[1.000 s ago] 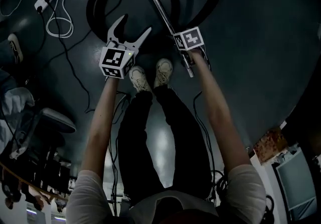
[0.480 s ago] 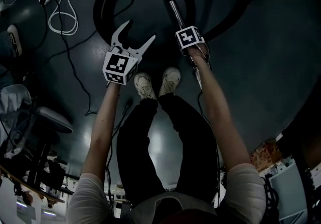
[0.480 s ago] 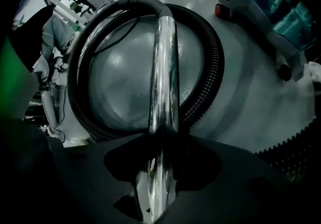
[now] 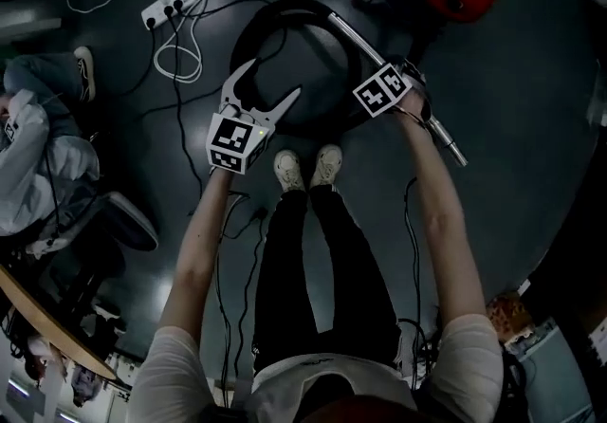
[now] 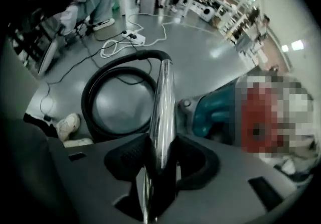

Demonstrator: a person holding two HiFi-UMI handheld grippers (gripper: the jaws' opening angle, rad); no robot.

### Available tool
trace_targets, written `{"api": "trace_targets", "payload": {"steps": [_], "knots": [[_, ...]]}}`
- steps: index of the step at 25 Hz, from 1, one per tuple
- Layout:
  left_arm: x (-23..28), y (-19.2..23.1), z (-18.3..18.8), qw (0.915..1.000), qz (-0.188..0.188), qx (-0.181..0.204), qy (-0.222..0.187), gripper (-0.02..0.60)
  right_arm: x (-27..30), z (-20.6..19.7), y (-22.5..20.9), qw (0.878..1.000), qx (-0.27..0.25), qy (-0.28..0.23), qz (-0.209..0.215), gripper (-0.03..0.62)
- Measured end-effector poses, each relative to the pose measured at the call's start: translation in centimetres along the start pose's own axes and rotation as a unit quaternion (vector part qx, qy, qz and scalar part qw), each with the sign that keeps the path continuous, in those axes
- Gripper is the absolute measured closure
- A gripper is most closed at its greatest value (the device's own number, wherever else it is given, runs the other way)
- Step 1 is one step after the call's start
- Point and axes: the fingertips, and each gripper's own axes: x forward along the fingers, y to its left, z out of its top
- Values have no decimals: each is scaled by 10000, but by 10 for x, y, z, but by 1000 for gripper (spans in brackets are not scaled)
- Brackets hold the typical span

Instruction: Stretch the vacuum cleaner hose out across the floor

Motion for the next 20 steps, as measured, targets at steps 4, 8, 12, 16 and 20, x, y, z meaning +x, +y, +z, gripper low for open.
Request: {"api": "trace_targets", "payload": {"steps": [4, 8, 12, 16, 20], "knots": [[-47, -15, 130, 9972, 47, 666, -340, 212, -145, 45, -88, 9811, -1625, -304, -1003, 410], [-99, -33, 266, 9867, 102, 1426, -779, 210, -302, 91, -155, 9265, -3106, -592, -2042, 410], [-149, -46, 400, 9661, 221, 2219, -1299, 212, -463, 134, -209, 8387, -4382, -840, -3124, 410], [-194, -87, 495, 9457, -125, 2814, -1622, 210, -612, 151, -228, 7501, -5241, -1119, -3875, 410], [-212, -136, 543, 9366, -802, 3020, -1585, 210, -724, 161, -218, 6824, -5801, -1311, -4249, 410]]}}
